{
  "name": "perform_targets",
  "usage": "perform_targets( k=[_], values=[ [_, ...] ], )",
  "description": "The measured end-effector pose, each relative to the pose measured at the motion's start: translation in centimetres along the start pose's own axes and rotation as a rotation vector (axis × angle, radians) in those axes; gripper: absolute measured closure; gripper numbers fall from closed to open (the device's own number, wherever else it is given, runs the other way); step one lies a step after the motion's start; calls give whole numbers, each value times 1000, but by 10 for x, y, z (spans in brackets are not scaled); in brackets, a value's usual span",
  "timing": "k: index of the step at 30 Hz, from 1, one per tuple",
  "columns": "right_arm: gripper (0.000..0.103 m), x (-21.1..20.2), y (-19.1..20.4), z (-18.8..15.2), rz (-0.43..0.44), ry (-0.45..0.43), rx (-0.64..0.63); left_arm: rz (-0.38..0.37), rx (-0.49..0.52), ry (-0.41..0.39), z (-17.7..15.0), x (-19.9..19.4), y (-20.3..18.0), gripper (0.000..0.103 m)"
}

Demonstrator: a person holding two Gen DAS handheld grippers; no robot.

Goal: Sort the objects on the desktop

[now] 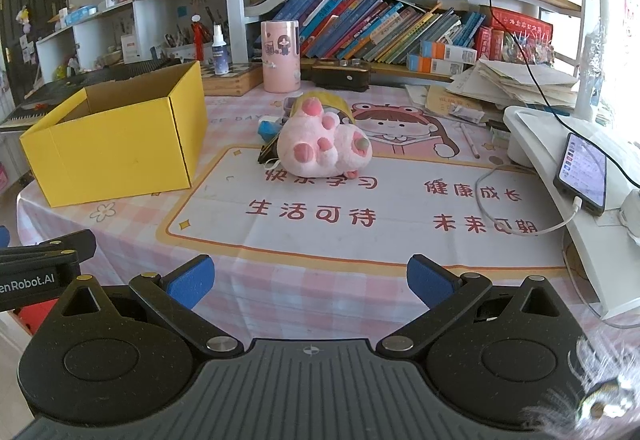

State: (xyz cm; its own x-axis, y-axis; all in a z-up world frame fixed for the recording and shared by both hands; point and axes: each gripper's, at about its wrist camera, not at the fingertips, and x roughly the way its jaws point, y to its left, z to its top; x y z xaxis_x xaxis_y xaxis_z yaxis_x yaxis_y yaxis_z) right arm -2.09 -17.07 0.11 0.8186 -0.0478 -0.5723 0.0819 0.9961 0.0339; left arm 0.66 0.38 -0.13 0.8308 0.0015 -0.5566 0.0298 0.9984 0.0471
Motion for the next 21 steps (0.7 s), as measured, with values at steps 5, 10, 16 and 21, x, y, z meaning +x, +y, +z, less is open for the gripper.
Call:
perform_targets(
  k=[5,10,16,21],
  values=[
    [0,7,3,-4,5,0,-7,-1,2,2,0,1,0,0],
    [0,5,4,-3,3,-1,-4,-1,1,2,0,1,-1,0],
    [0,4,4,-5,2,0,-1,-2,1,6,0,2,0,0],
    [0,4,3,-4,2,0,-1,-3,-5,5,0,3,3,0]
  ],
)
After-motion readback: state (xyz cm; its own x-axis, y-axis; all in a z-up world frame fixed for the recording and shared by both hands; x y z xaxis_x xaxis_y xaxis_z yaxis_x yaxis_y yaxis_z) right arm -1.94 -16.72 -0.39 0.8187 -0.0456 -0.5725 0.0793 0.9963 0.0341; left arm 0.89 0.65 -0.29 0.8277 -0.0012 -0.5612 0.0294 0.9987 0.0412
